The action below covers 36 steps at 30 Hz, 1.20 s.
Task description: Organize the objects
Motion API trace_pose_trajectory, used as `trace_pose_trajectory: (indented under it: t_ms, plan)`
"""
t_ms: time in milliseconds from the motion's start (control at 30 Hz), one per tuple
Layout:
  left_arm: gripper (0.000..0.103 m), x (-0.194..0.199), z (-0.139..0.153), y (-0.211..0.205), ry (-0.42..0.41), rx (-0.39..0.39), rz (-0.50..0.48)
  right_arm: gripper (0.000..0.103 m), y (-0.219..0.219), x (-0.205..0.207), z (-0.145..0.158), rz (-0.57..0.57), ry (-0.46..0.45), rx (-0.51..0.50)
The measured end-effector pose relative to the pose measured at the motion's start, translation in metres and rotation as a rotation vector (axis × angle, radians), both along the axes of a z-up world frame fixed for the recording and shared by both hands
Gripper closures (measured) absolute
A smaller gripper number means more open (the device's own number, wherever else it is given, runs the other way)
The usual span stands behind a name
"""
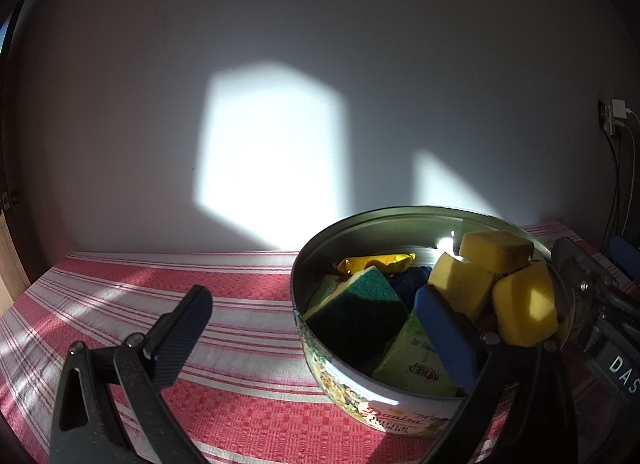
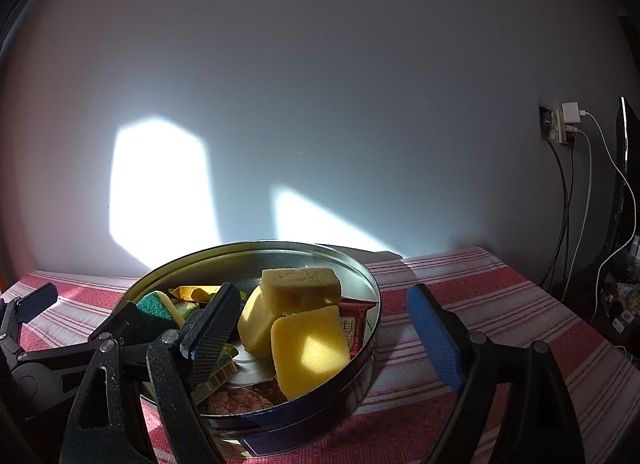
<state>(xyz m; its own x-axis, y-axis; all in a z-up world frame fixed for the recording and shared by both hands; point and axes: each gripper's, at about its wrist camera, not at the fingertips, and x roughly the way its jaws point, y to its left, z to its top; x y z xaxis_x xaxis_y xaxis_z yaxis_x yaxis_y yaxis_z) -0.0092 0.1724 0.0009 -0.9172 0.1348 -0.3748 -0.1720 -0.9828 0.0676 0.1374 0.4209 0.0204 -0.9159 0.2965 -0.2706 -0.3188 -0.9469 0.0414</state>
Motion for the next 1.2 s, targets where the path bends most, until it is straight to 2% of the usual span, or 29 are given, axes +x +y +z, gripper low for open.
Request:
trace_pose_trajectory:
  t_ms: [633,800,933,1200]
  plan:
    - [0.0,0.033,0.003,-0.017,0.03,0.046,-0.047,0.016,-0.014,0.047,0.008,-0.05,0.112,-0.032]
    - [0.0,0.039,0.004,-0.017,0.043,0.039,-0.061,0.016,-0.026,0.057,0.012,-0.068,0.15,0.008]
    - [0.0,0.039,0.004,-0.019,0.04,0.038,-0.048,0.007,-0.036,0.066,0.016,-0.09,0.187,0.05]
    - [0.0,0.042,0.004,-0.029,0.039,0.077,-0.028,0.005,-0.044,0.073,0.019,-0.119,0.217,0.079]
